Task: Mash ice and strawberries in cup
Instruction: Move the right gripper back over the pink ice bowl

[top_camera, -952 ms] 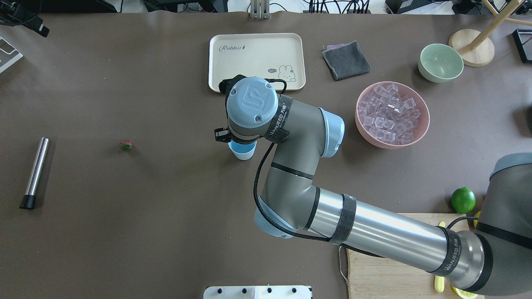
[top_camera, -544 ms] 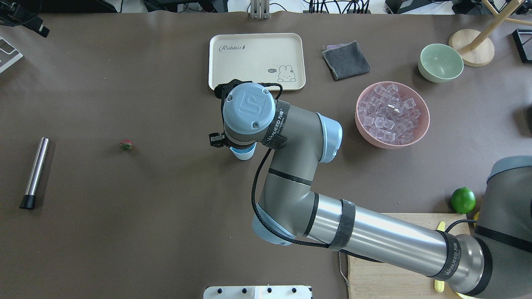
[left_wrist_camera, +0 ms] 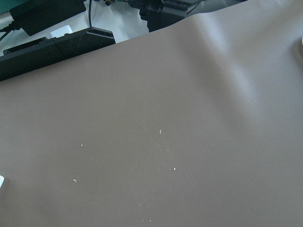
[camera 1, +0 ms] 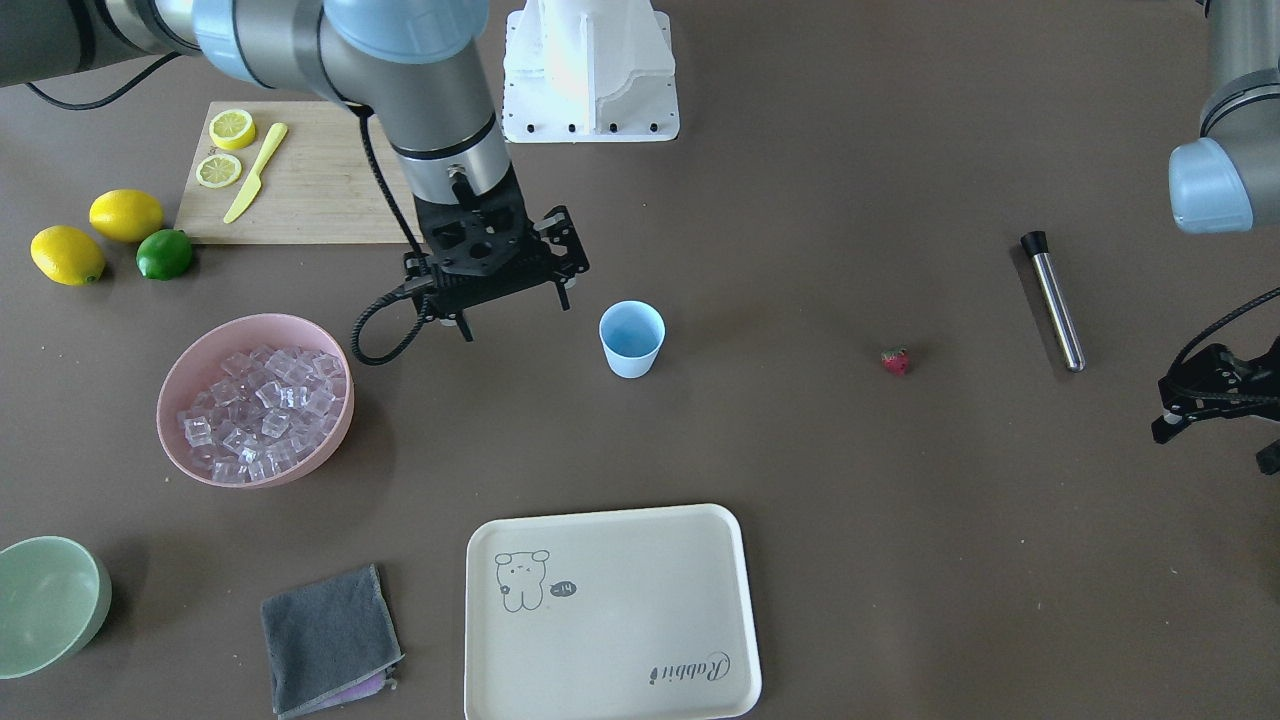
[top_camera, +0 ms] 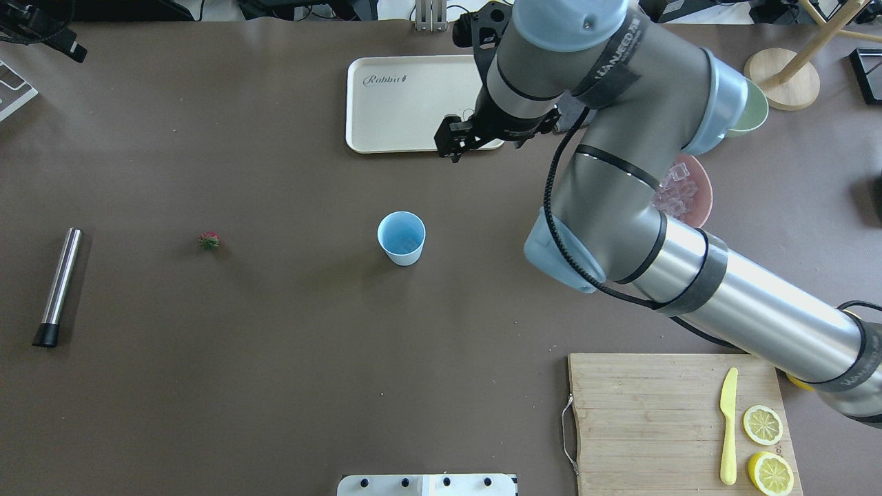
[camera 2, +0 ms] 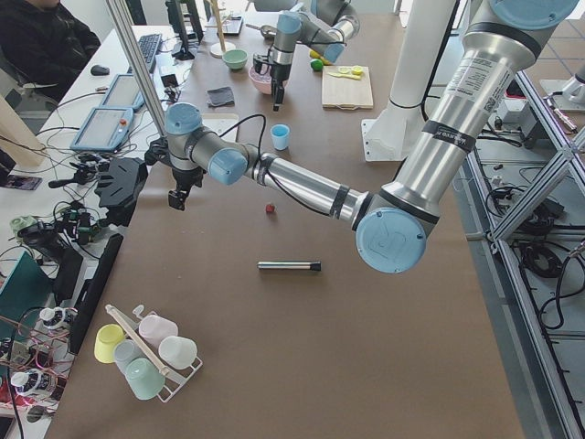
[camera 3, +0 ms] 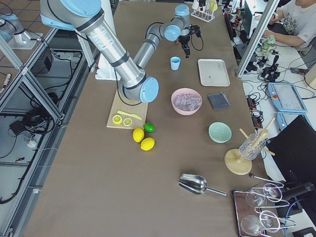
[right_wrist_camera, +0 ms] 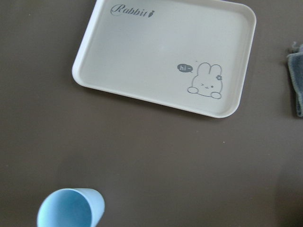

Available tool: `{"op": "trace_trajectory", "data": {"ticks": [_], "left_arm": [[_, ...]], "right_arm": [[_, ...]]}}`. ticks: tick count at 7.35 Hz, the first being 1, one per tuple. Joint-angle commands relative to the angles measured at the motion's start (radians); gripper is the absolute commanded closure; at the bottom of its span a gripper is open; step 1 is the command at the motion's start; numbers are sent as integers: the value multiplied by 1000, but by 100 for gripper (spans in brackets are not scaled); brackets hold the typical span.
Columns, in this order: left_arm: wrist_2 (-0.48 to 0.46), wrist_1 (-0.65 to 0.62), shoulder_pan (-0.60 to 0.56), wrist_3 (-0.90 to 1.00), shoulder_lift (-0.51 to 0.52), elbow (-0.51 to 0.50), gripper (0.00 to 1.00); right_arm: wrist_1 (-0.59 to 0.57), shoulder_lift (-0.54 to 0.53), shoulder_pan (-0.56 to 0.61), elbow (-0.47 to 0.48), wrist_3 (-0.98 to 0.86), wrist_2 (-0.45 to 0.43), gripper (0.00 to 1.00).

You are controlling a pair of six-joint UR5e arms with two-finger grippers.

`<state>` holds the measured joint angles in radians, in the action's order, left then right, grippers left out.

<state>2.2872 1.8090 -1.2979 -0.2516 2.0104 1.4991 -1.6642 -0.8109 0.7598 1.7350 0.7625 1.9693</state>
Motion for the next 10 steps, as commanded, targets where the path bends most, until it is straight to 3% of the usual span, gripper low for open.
{"op": "trace_trajectory", "data": {"ticks": [1,3,5,7,10], "left_arm": [[-3,4,26,-3,1,1,2],[-3,3,35,-2,4,-3,2],[-5,4,37,-5,1,1,2],[-5,3,43,-17,10,-11,2],[-5,3,43,-20,5,0,2]], "right_arm": [[-6,-150,93,12,-120,2,1],[-3,-244,177,9,-313,-15,1],[6,-266,184,-26,-350,-15,2],[256,-332,179,-133,-347,-9,2],[281,-364,177,-134,-350,-4,2]]}}
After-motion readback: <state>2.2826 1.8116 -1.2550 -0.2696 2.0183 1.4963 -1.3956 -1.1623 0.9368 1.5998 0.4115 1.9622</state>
